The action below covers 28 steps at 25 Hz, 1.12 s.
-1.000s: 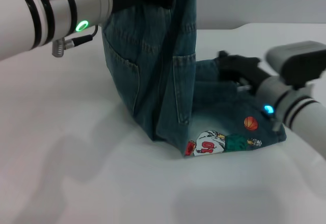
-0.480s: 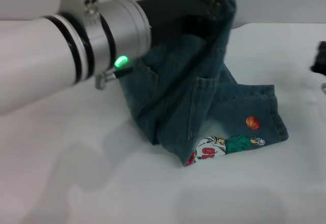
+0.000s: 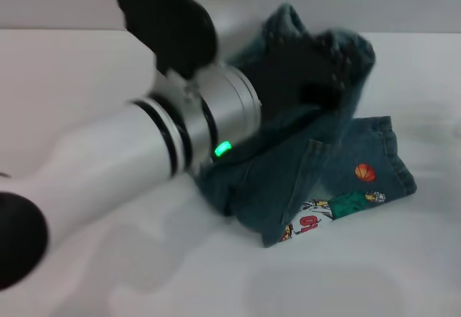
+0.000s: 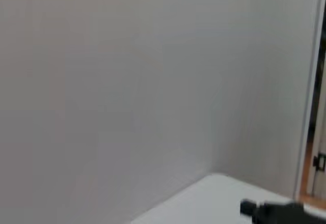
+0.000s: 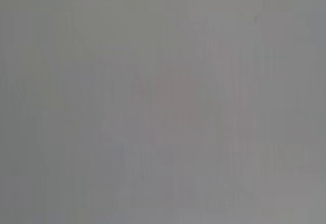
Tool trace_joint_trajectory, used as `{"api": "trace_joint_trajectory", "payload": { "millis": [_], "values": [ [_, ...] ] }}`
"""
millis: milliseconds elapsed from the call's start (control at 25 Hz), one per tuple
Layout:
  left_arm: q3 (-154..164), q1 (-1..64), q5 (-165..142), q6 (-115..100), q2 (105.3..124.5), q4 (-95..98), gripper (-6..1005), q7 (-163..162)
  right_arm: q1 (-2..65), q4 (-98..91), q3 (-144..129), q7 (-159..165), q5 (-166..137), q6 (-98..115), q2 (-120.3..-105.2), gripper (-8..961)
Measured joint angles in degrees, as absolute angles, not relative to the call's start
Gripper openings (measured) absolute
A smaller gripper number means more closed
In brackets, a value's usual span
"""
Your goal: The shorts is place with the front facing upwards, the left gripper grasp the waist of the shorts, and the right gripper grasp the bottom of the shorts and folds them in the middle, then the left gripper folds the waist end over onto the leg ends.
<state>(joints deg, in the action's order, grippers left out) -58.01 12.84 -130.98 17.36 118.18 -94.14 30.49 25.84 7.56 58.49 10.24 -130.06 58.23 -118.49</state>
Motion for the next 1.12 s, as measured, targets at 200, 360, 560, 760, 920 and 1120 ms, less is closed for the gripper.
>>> {"api": "trace_joint_trajectory", "payload": {
  "millis": [200, 360, 560, 760, 920, 1120],
  "values": [
    [-55.9, 16.0, -128.6, 15.4, 118.19, -87.7, 153, 30.2, 25.6, 7.6, 58.1, 10.5, -130.1, 58.6, -118.48, 19],
    [-55.8, 16.0, -127.2, 14.1, 118.11, -86.7, 276, 30.5, 25.8, 7.6, 58.0, 10.4, -130.2, 58.6, -118.46, 23],
    [-54.6, 15.7, -127.2, 11.9, 118.13, -86.5, 477, 30.7, 25.8, 7.6, 58.0, 10.3, -130.3, 58.8, -118.41, 28],
    [-54.2, 14.7, -127.4, 8.5, 118.08, -86.4, 609, 31.2, 23.0, 7.6, 58.3, 10.3, -130.3, 65.9, -118.38, 33],
    [-53.9, 8.7, -130.1, -12.0, 117.99, -81.8, 699, 35.3, 18.7, 7.6, 58.2, 9.6, -130.2, 76.8, -118.46, 37],
    [-54.3, 9.4, -132.5, -36.0, 118.07, -65.0, 805, 31.9, 12.9, 9.3, 58.8, 5.2, -129.6, 86.1, -119.26, 42]
  ]
}}
